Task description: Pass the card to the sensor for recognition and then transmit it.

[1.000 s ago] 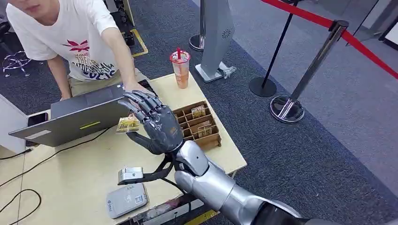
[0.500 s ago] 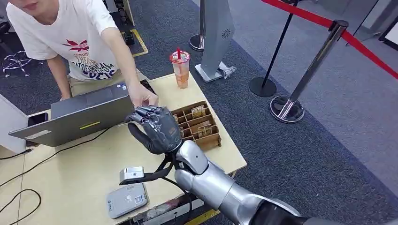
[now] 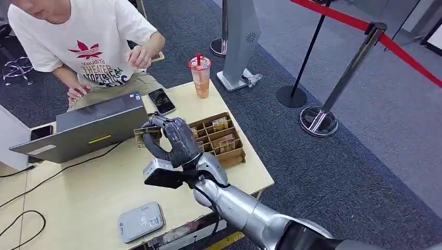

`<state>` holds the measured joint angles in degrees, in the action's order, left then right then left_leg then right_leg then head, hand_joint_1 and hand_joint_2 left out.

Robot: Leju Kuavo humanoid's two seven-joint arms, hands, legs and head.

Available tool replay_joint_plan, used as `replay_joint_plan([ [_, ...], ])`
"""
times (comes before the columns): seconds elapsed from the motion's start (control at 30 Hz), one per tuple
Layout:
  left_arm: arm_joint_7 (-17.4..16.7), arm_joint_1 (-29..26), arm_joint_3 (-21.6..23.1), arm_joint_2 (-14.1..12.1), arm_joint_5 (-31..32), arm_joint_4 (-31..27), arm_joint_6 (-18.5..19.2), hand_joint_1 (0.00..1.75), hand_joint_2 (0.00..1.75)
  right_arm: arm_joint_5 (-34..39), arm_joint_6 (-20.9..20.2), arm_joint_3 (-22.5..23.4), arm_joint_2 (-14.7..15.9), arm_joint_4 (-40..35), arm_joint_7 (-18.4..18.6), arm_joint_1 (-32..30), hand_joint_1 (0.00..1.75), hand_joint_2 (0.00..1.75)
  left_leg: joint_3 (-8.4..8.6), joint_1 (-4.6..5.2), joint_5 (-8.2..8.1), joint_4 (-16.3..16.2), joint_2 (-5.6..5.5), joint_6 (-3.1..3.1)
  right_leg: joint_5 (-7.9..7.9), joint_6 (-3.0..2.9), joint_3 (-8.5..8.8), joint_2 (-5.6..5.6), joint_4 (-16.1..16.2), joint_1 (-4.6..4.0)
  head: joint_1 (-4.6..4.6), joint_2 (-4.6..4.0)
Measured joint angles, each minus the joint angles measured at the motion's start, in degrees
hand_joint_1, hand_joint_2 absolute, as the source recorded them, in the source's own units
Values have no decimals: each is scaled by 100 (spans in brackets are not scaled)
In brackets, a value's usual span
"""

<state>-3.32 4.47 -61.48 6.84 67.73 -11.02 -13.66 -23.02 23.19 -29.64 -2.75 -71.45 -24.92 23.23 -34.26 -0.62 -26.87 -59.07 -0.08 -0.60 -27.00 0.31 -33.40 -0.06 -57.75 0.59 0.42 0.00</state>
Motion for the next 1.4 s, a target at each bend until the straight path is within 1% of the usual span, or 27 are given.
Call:
replay_joint_plan([
  [0.03,2,-2,-2,-2,0,0,13,0,175,598,-501,-2,7,-97,9,-10,175,175,0,0,0,0,0,0,0,0,0,0,0,0,-2,0],
  [0.1,20,-6,-2,-20,9,0,44,0,175,1478,-1297,-2,35,-277,72,-57,175,175,0,0,0,0,0,0,0,0,0,0,0,0,-2,0],
  [0.17,42,-6,-2,-26,11,0,59,0,175,2152,-2014,-4,65,-426,190,-95,175,175,0,0,0,0,0,0,-1,0,-1,0,0,0,-2,0],
  [0.2,46,-5,-2,-28,15,0,63,0,175,2390,-2283,-4,83,-479,234,-117,175,175,0,0,0,0,0,0,-1,0,-1,0,0,0,-2,0],
  [0.3,59,-5,-2,-31,20,0,76,0,175,2963,-2990,-4,120,-550,369,-167,175,175,-1,0,-1,0,0,0,-1,0,-1,0,0,0,-2,0],
  [0.47,70,-5,-2,-33,33,0,79,0,175,3377,-3618,-68,164,-531,488,-199,175,175,-1,0,0,0,0,0,-1,0,0,0,0,0,-2,0],
  [0.6,68,-4,-2,-33,33,0,63,0,175,3464,-3915,-281,190,-404,599,-190,175,175,-1,0,0,0,0,0,-1,0,0,0,0,0,0,0],
  [0.73,68,-4,-2,-31,35,0,61,0,175,3540,-4009,-504,190,-129,658,-151,175,175,-1,0,0,0,-1,0,-1,0,0,0,0,0,0,0],
  [0.83,68,4,-2,-26,57,0,61,0,175,3558,-4022,-724,195,200,658,-54,175,175,-1,0,0,0,0,0,-1,0,0,0,0,0,0,0],
  [0.97,68,3,-2,-22,85,0,61,0,175,3561,-4020,-870,195,501,660,-11,175,175,-3,0,0,0,0,0,-1,0,0,-1,0,0,0,0],
  [1.23,17,3,-2,-7,83,0,44,0,175,3655,-3933,-1036,186,1043,732,153,175,175,-3,0,0,0,-1,0,-1,0,0,-1,0,0,0,0],
  [1.4,-2,3,-2,13,83,0,44,0,175,3681,-3795,-1064,155,1536,732,273,175,175,-3,0,0,0,-1,0,-1,0,0,-1,0,0,-2,0],
])
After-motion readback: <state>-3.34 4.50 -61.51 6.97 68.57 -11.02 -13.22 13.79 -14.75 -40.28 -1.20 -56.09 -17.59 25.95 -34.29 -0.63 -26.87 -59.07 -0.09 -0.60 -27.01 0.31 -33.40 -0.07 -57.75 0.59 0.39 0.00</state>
